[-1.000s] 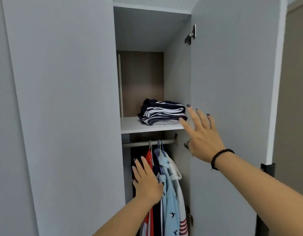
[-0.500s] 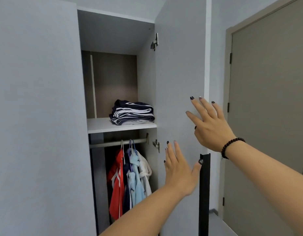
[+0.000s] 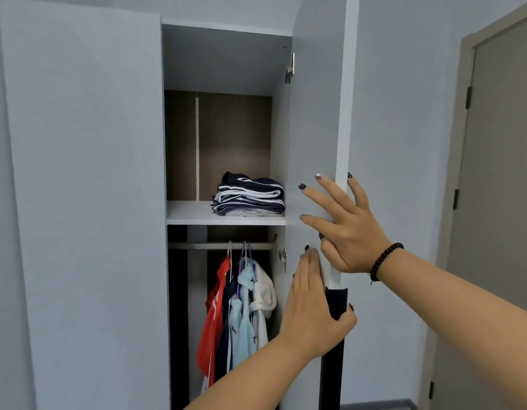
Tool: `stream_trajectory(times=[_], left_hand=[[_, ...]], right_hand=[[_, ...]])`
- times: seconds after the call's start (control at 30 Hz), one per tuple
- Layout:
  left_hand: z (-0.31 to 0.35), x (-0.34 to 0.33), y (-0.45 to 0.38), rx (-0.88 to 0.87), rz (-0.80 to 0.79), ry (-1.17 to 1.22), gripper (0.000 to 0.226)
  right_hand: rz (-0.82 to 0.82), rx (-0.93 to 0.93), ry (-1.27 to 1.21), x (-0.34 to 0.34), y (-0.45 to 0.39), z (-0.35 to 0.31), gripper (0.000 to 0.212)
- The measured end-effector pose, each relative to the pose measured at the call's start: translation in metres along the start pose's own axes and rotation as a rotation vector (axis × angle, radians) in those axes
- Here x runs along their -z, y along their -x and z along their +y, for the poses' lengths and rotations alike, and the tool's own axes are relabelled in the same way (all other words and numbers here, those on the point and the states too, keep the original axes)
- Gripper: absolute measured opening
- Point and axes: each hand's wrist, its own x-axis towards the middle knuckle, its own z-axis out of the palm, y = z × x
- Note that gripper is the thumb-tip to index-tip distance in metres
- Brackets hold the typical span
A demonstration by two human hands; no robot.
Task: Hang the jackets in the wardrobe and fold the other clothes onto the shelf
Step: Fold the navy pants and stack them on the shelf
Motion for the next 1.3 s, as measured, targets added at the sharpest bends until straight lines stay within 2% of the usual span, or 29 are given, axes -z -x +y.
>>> stream_trajectory(times=[0.33, 0.6, 0.77, 0.87, 1.0, 1.13, 1.3], left_hand=[[-0.029, 0.050, 0.011, -0.011, 0.011, 0.034, 0.097], [-0.088, 0.108, 0.020, 0.024, 0.028, -0.033, 0.091], [-0.136, 0.155, 0.017, -0.034, 0.058, -0.095, 0.095], [-0.176, 0.179, 0.017, -0.060, 0.107, -0.180, 0.099], [-0.231, 0.203, 0.017, 0.055, 0.161, -0.286, 0.094], [-0.270, 0.215, 0.005, 0.079, 0.176, -0.392, 0.088], [-0.303, 0.217, -0.011, 0.154, 0.113, -0.536, 0.082]], right_hand=[[0.209, 0.043, -0.254, -0.029, -0.040, -0.037, 0.029], [0.258, 0.037, -0.372, -0.070, -0.092, -0.088, 0.028], [0.247, -0.018, -0.422, -0.102, -0.131, -0.121, 0.052], [0.200, -0.106, -0.425, -0.126, -0.153, -0.139, 0.064], [0.054, -0.275, -0.441, -0.163, -0.178, -0.155, 0.077], [-0.118, -0.326, -0.341, -0.197, -0.198, -0.168, 0.072], [-0.226, -0.344, -0.264, -0.230, -0.213, -0.173, 0.072]])
